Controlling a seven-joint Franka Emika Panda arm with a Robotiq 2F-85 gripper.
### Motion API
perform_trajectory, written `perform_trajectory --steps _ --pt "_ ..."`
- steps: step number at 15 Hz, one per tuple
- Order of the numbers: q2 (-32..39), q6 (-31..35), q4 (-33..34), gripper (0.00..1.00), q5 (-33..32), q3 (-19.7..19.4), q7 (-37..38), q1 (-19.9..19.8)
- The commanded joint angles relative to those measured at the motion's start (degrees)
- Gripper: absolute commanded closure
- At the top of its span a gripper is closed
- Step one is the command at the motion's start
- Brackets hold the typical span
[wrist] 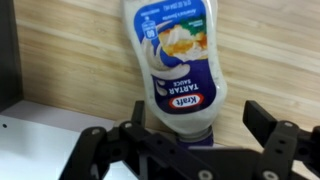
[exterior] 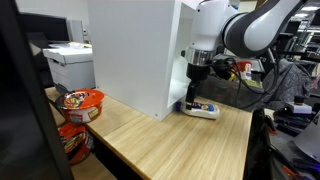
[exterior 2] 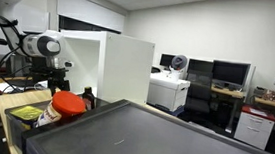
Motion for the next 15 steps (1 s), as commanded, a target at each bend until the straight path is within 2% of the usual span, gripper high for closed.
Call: perform_trajectory --steps 1,15 --pt "1.3 3.5 -0.9 0.0 -4.7 -1.4 3.9 1.4" --pt "5.2 4.3 -0.7 0.0 -8.3 -4.5 6.9 4.5"
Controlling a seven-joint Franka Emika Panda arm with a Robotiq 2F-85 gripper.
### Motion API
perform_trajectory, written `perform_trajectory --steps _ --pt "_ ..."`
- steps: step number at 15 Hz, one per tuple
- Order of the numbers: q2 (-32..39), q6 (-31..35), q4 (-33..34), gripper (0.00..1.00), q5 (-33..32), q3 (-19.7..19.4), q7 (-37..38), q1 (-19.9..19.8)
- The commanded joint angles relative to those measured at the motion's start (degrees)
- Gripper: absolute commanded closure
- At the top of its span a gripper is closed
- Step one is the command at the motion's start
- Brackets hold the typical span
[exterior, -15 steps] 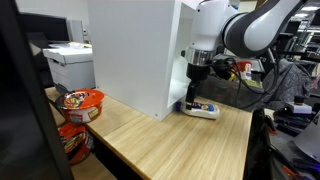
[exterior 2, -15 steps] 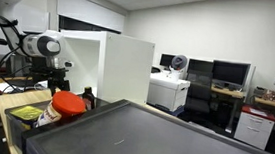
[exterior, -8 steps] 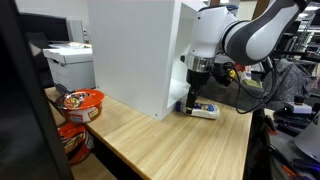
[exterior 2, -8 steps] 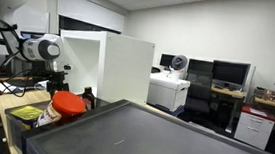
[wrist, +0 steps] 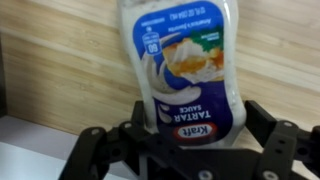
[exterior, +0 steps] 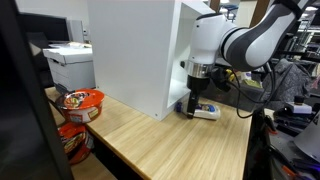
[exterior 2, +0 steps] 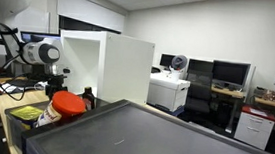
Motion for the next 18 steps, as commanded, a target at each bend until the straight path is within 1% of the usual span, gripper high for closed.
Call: perform_trajectory --steps 1,2,3,5,6,11,14,18 --pt "0.3 1.2 -0.6 0.0 -1.5 -1.1 1.9 1.1" --pt "0.1 0.6 -0.7 0.25 -1.0 -1.0 1.4 1.1" --pt "-0.2 -0.2 -0.7 0.25 -0.4 -0.9 1.0 1.1" --pt "-1.6 -1.3 -1.4 0.35 0.9 -0.6 0.2 1.0" --pt "-2.5 -1.5 -1.8 0.38 1.2 -0.6 0.2 0.8" --pt "-6.5 -1.9 -4.2 0.38 4.3 -0.2 -0.7 0.1" --pt "-10.6 -1.9 -6.8 0.38 7.3 0.3 -1.4 -0.4" --pt "-17.2 0.6 -11.0 0.38 10.3 0.7 -0.1 -1.0"
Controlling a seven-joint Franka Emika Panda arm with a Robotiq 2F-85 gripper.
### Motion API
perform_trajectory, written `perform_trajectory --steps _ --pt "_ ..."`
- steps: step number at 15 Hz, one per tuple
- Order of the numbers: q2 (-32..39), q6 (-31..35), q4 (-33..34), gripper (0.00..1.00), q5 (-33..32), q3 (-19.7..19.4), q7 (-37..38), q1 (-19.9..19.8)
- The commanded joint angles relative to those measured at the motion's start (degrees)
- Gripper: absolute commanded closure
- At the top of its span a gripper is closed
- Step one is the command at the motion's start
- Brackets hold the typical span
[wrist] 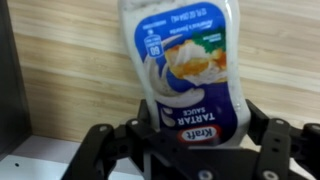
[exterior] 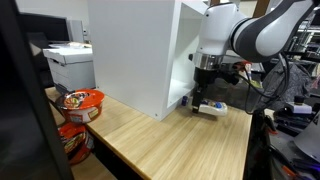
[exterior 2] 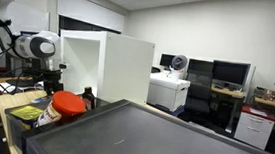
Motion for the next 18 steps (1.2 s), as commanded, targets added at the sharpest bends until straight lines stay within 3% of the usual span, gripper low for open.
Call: perform_trajectory --steps 1,8,10,18 --pt "-10.4 2.0 -6.6 0.38 3.4 1.3 0.0 -1.5" --pt "-19.3 6.7 -12.6 0.38 6.0 3.7 2.4 -3.7" --pt "-17.9 7.5 -9.7 0.38 6.9 4.8 3.5 -4.4" --pt "-18.8 12.4 -10.2 0.38 11.1 8.0 5.2 -5.0"
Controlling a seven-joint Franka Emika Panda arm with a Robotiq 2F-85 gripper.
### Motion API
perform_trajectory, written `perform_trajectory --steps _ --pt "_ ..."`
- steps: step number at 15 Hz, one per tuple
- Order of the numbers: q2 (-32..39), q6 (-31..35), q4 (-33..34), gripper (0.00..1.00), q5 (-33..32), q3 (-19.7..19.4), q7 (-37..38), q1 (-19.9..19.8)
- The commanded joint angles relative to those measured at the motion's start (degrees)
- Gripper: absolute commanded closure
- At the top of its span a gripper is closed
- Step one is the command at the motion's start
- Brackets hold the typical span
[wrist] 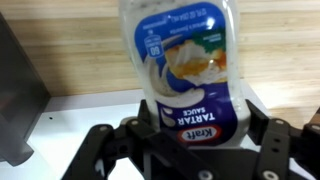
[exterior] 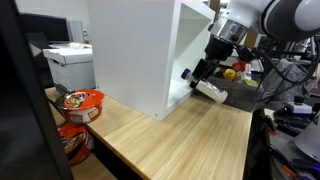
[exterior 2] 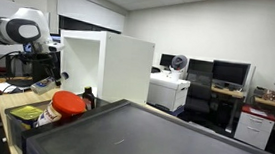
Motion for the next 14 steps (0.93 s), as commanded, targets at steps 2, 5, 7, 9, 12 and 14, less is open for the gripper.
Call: perform_trajectory --steps 2,5,7,9,12,14 --pt "-1.0 -1.0 -0.1 0.38 4.4 1.0 -4.5 1.7" --pt "-1.6 -3.1 0.0 0.38 6.5 0.4 -8.6 4.0" --pt "-2.1 -4.6 -0.4 0.38 8.8 -0.4 -12.4 6.0" --pt "-2.7 -6.6 -0.4 0.38 11.1 -0.9 -16.4 7.9" --pt "-4.3 -9.8 -0.7 0.38 13.7 -1.3 -21.5 10.4" --pt "-5.9 -12.2 -0.7 0.38 14.5 -1.4 -23.9 11.5"
